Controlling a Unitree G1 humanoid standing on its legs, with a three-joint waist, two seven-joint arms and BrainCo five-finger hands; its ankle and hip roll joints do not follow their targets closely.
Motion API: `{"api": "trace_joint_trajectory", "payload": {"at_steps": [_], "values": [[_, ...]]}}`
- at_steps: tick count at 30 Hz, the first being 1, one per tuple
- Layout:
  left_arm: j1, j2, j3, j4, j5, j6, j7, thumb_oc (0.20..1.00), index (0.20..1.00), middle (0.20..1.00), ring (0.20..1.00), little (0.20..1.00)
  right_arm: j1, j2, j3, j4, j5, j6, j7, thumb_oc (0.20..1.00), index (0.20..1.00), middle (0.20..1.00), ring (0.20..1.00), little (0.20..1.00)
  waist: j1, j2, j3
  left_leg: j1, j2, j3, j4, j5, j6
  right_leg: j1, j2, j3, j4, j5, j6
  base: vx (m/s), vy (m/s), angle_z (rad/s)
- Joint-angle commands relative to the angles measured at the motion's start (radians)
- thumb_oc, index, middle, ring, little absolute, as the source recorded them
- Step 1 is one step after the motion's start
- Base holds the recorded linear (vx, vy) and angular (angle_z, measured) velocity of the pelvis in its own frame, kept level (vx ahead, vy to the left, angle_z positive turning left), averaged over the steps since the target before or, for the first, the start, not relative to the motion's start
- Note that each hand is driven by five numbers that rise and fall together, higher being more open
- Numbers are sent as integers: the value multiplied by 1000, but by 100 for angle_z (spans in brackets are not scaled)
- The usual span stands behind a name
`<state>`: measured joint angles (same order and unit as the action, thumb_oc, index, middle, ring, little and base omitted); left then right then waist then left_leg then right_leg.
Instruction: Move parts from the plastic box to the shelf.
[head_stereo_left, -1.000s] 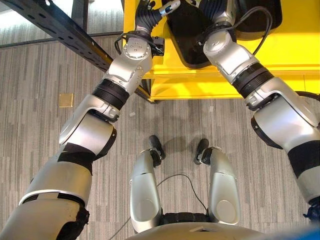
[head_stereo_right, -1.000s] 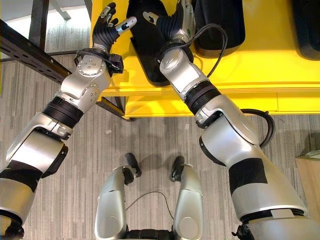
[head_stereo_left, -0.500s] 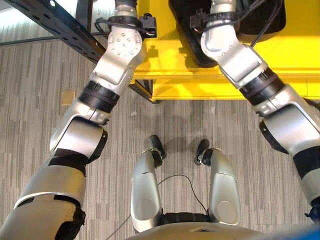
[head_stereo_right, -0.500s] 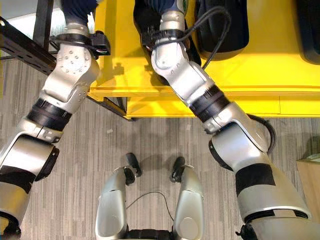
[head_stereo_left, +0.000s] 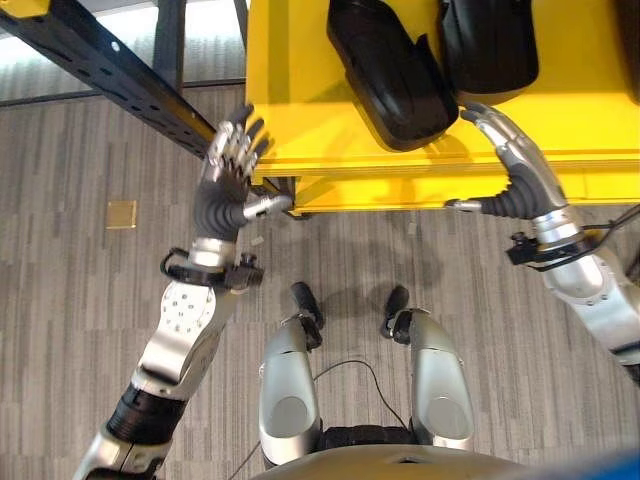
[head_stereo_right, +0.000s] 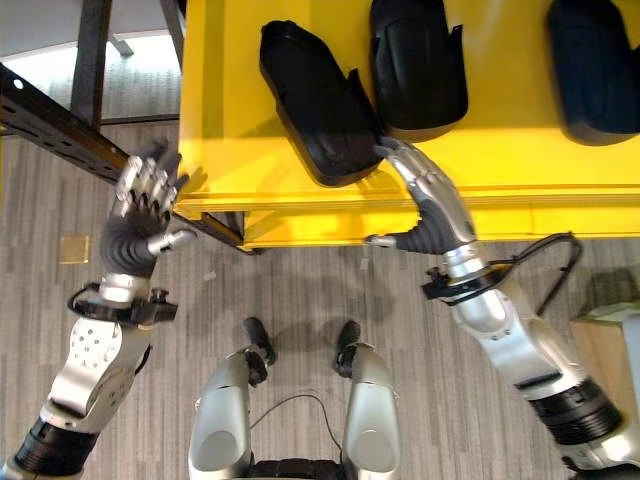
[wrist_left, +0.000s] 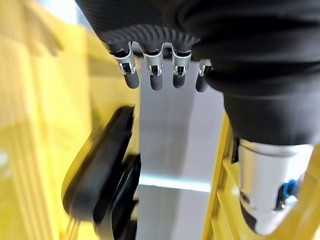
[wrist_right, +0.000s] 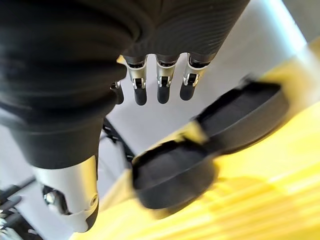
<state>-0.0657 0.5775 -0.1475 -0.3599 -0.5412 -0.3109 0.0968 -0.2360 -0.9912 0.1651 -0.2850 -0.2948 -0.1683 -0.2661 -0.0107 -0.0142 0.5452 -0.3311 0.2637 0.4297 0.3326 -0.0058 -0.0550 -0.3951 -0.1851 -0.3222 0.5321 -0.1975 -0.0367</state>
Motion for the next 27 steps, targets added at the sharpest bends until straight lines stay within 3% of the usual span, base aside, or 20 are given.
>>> {"api": "trace_joint_trajectory", "payload": {"at_steps": [1, 2, 5, 10, 13, 18, 20, 21, 22, 27], "values": [[-23, 85, -4, -43, -40, -132, -87, 1000, 1000, 1000, 1000, 1000, -50, -49, -34, -37, -63, -134, -15, 1000, 1000, 1000, 1000, 1000, 0, -23, -66, 58, 37, -36, 4, -24, -53, 45, -28, -21, -29, 31, 129, 7, -120, -4], [-7, 115, -9, -43, -93, -130, -105, 1000, 1000, 1000, 1000, 1000, -45, -101, -36, -33, -72, -142, -22, 1000, 1000, 1000, 1000, 1000, 8, -28, -67, 66, 38, -33, -5, -18, -56, 57, -24, -26, -42, 36, 130, 9, -118, -1], [-14, 145, -21, -38, -83, -125, -111, 1000, 1000, 1000, 1000, 1000, -79, -136, -11, -31, -92, -139, -33, 1000, 1000, 1000, 1000, 1000, 18, -36, -68, 73, 41, -30, -12, -12, -59, 69, -21, -31, -55, 43, 132, 5, -65, 1], [-56, 194, -57, -30, -107, -105, -125, 1000, 1000, 1000, 1000, 1000, -266, -183, 143, 4, -87, -101, -18, 1000, 1000, 1000, 1000, 1000, 52, -43, -66, 79, 44, -30, -28, 3, -63, 89, -19, -48, -75, 52, 132, 7, -68, 3], [-91, 185, -82, -20, -116, -82, -130, 1000, 1000, 1000, 1000, 1000, -447, -114, 290, 77, -112, -71, -60, 1000, 1000, 1000, 1000, 1000, 80, -35, -58, 68, 37, -41, -36, 10, -64, 91, -24, -61, -76, 51, 131, -7, -32, 14], [-112, 131, -117, -2, -95, -35, -134, 1000, 1000, 1000, 1000, 1000, -536, -2, 377, 135, -132, 25, -25, 1000, 1000, 1000, 1000, 1000, 102, -14, -40, 52, 25, -50, -36, 10, -61, 80, -41, -72, -61, 43, 130, -23, 41, 11], [-114, 119, -126, 7, -82, -50, -131, 1000, 1000, 1000, 1000, 1000, -544, 24, 406, 185, -147, 109, -31, 1000, 1000, 1000, 1000, 1000, 108, -3, -30, 41, 22, -55, -29, 9, -59, 72, -53, -78, -45, 39, 129, -6, 62, 13], [-112, 115, -128, 10, -81, -56, -128, 1000, 1000, 1000, 1000, 1000, -538, 35, 411, 216, -159, 138, -51, 1000, 1000, 1000, 1000, 1000, 110, 1, -26, 40, 19, -57, -31, 10, -58, 70, -56, -79, -41, 38, 130, 6, 79, 13], [-109, 104, -129, 24, -77, -65, -128, 1000, 1000, 1000, 1000, 1000, -503, 81, 397, 315, -180, 243, -108, 1000, 1000, 1000, 1000, 1000, 109, 6, -25, 22, 15, -61, -28, 10, -56, 47, -65, -80, -15, 31, 131, 7, 54, 10], [-103, 79, -124, 33, -66, -58, -133, 1000, 1000, 1000, 1000, 1000, -449, 117, 355, 370, -199, 283, -151, 1000, 1000, 1000, 1000, 1000, 102, 8, -25, 16, 11, -63, -34, 13, -54, 35, -63, -74, -5, 26, 129, 7, 18, 4]]}}
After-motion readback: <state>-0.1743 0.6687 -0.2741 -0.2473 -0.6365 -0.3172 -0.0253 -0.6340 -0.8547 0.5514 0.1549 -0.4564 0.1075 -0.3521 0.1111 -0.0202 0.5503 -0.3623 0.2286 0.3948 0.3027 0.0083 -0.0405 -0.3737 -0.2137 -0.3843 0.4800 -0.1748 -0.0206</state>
